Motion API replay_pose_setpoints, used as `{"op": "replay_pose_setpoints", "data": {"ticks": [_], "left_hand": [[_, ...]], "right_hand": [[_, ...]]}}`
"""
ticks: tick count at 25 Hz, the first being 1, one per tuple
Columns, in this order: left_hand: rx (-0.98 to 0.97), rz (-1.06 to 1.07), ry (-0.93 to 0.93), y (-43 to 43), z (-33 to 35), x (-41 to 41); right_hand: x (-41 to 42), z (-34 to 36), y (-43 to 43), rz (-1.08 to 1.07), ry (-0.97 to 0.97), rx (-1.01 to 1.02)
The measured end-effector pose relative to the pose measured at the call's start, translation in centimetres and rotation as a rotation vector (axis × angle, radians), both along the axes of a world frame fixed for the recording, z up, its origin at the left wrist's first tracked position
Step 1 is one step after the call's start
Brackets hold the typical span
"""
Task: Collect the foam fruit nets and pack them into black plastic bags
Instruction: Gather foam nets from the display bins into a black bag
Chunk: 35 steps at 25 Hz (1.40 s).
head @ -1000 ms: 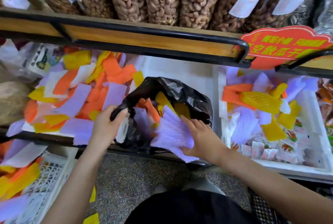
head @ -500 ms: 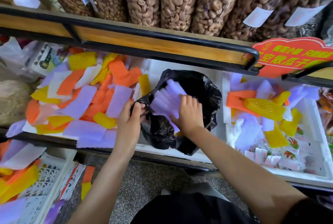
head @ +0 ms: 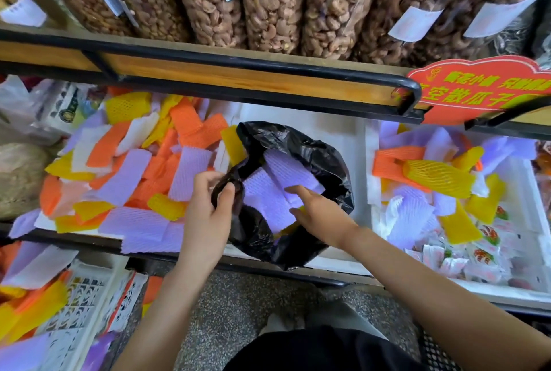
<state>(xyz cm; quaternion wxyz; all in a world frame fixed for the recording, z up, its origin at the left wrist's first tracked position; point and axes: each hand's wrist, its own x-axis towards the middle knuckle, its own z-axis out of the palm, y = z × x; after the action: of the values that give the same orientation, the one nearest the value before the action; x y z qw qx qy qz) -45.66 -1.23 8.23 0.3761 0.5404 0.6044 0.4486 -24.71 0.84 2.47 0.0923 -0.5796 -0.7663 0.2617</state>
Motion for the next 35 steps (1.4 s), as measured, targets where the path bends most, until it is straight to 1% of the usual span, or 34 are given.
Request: {"op": "replay_pose_setpoints", "data": {"ticks": [2, 3, 4, 5, 8, 10, 11, 13, 15, 17, 21, 24, 26, 27, 28, 31, 33, 35], "left_hand": [[0.274, -0.080, 0.446, 0.0, 0.7, 1.2], [0.396, -0.107, 0.592, 0.0, 1.3, 2.3], [0.481, -0.129, 0.657, 0.0, 2.0, 4.0], [0.538, -0.165, 0.668, 0.1, 2.5, 5.8], [0.589, -0.379, 0.596, 0.4, 1.7, 12.4], [0.515, -0.550, 0.598, 0.8, -0.7, 17.1], [0.425, -0.630, 0.639, 1.0, -2.3, 19.1], [0.177, -0.755, 0.741, 1.4, -5.1, 22.9], [-0.079, -0.820, 0.774, 2.0, -7.6, 26.3], [-0.250, -0.810, 0.750, 2.6, -9.4, 29.0], [-0.411, -0.725, 0.796, 3.5, -12.3, 32.8], [-0.461, -0.624, 0.894, 3.5, -13.5, 34.5], [-0.441, -0.548, 0.939, 3.6, -14.0, 35.0], [-0.430, -0.521, 0.911, 3.6, -14.3, 35.2], [-0.412, -0.503, 0.843, 3.5, -14.5, 35.4], [-0.372, -0.430, 0.539, 2.3, -14.0, 36.2], [-0.405, -0.294, 0.326, 1.3, -13.1, 36.6], [-0.400, -0.156, 0.208, 0.7, -12.3, 36.5]], "right_hand": [[3.3, 0.1, -2.2, -0.005, 0.085, 0.119], [5.5, -0.2, -3.3, -0.034, 0.095, 0.157], [8.1, -0.6, -4.3, -0.083, 0.081, 0.169], [10.9, -1.2, -5.3, -0.141, 0.047, 0.159], [19.5, -3.2, -7.3, -0.318, -0.130, 0.090], [24.7, -4.0, -7.5, -0.428, -0.237, -0.010], [26.6, -4.3, -7.3, -0.448, -0.261, -0.033], [29.6, -4.9, -6.5, -0.441, -0.258, -0.016], [31.5, -5.3, -5.0, -0.400, -0.236, 0.053], [32.6, -5.5, -3.0, -0.367, -0.211, 0.106], [33.8, -5.7, 0.9, -0.290, -0.178, 0.132], [34.4, -6.1, 2.4, -0.272, -0.191, 0.018], [34.6, -6.4, 2.6, -0.295, -0.269, -0.044], [34.8, -6.5, 2.6, -0.305, -0.302, -0.071], [35.0, -6.6, 2.6, -0.310, -0.321, -0.096], [35.2, -7.1, 1.8, -0.269, -0.288, -0.096], [34.9, -7.3, 0.6, -0.278, -0.124, -0.091], [34.9, -6.8, -1.0, -0.349, 0.069, -0.096]]}}
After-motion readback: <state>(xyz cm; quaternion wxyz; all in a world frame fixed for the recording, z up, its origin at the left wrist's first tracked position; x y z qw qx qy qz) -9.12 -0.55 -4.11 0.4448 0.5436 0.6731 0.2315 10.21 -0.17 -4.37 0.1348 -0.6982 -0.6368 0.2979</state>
